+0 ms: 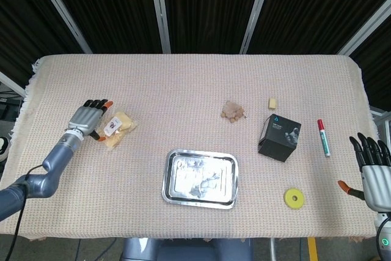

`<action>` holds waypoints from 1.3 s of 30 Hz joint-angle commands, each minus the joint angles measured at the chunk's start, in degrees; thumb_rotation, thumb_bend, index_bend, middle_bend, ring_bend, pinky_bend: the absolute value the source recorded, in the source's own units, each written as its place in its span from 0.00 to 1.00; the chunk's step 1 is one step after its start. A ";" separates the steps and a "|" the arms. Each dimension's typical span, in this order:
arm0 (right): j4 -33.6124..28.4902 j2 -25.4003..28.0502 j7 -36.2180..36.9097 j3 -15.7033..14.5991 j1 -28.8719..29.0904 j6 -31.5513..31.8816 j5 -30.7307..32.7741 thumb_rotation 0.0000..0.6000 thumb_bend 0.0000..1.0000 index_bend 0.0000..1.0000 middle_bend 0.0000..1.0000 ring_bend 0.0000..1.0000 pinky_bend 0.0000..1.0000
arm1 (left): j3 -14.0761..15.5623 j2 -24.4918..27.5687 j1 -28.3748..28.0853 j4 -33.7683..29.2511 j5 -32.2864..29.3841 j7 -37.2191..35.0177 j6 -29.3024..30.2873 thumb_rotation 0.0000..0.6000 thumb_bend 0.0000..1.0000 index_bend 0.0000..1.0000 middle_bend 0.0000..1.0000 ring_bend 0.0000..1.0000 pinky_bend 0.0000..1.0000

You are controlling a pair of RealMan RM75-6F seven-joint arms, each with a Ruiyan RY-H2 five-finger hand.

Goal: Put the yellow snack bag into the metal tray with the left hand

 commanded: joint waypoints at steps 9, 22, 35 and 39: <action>0.42 0.04 0.73 -0.02 -0.53 0.35 0.36 1.00 0.00 0.01 0.01 0.00 0.00 | -0.32 -2.68 -2.95 -2.58 -4.61 -3.99 -5.32 0.98 0.31 0.22 0.00 0.00 0.18; 0.62 -0.07 0.93 -0.02 -0.34 0.21 -0.20 1.00 0.00 0.01 0.01 0.00 0.00 | -4.75 -1.13 5.70 -13.10 13.20 -26.87 8.70 1.00 0.50 0.51 0.20 0.17 0.43; 0.16 -0.27 0.37 -0.01 0.30 -0.29 -0.90 1.00 0.00 0.01 0.01 0.00 0.00 | -0.63 0.78 3.19 -24.34 32.09 -37.59 13.88 1.00 0.50 0.49 0.20 0.17 0.42; 0.08 -0.12 0.43 0.00 0.07 0.05 -0.84 1.00 0.00 0.01 0.01 0.00 0.00 | 0.53 -2.04 0.60 -24.01 35.65 -34.96 14.11 1.00 0.50 0.49 0.20 0.17 0.40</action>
